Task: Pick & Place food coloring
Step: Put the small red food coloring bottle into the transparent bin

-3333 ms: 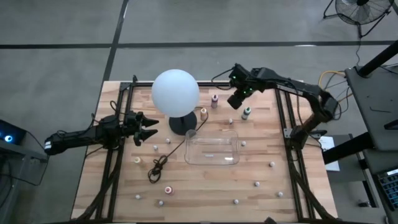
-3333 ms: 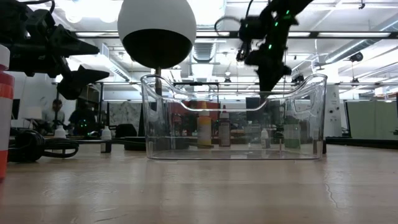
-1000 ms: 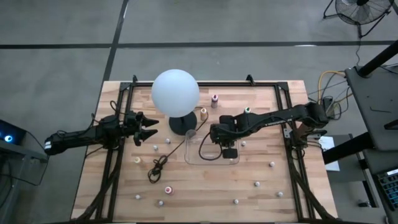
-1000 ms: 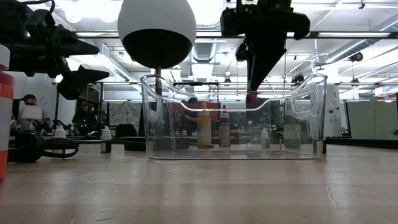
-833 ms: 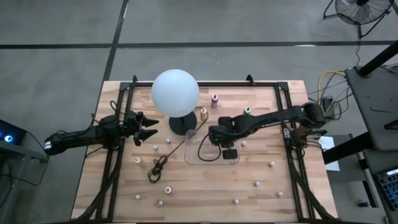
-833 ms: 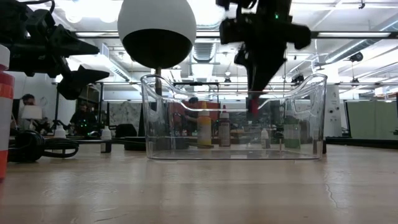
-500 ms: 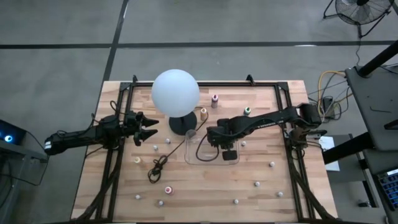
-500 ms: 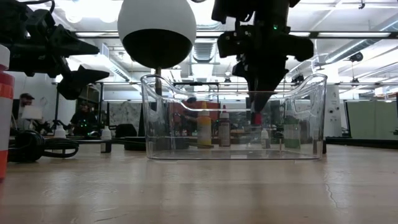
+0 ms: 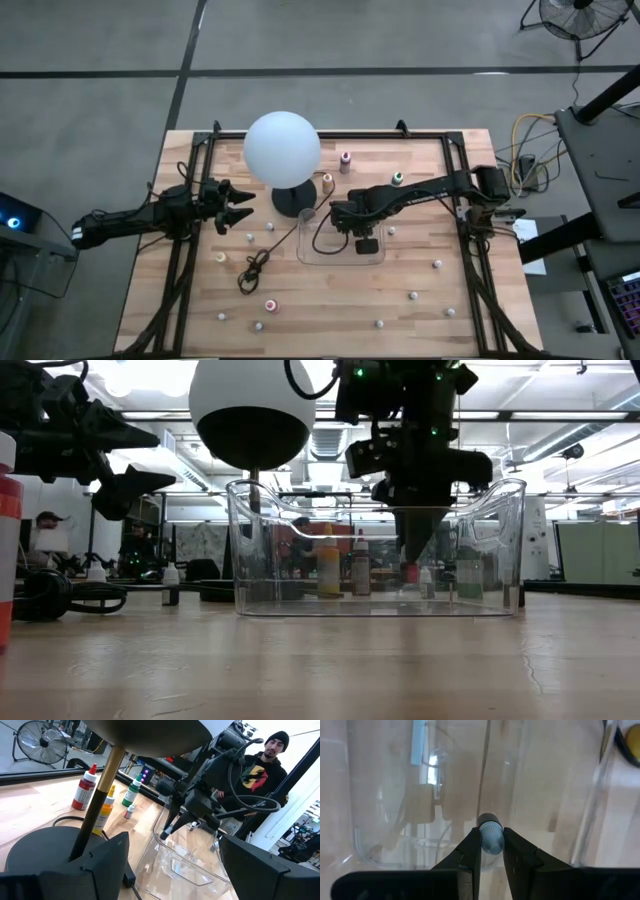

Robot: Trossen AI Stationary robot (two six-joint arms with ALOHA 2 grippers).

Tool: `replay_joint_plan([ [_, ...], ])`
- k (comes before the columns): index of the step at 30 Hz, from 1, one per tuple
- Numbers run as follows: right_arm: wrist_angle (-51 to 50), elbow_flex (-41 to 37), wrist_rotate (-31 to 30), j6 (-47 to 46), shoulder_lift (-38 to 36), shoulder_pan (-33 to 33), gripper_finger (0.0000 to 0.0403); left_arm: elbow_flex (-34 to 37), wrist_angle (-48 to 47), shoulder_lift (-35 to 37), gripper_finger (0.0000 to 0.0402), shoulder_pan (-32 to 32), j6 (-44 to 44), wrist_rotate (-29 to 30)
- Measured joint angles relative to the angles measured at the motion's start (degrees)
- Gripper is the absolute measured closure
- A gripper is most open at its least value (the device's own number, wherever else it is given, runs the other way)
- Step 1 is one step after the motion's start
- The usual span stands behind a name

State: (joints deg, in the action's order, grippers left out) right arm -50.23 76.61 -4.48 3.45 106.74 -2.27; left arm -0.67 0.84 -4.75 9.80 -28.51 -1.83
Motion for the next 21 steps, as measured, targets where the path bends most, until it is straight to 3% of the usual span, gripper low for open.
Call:
replay_joint_plan([
  [21, 2.98, -1.88, 0.04, 0.85, 1.64, 0.95, 0.0349, -0.02, 0.00, 0.00, 0.0122, 0.00, 0.01, -0.02],
])
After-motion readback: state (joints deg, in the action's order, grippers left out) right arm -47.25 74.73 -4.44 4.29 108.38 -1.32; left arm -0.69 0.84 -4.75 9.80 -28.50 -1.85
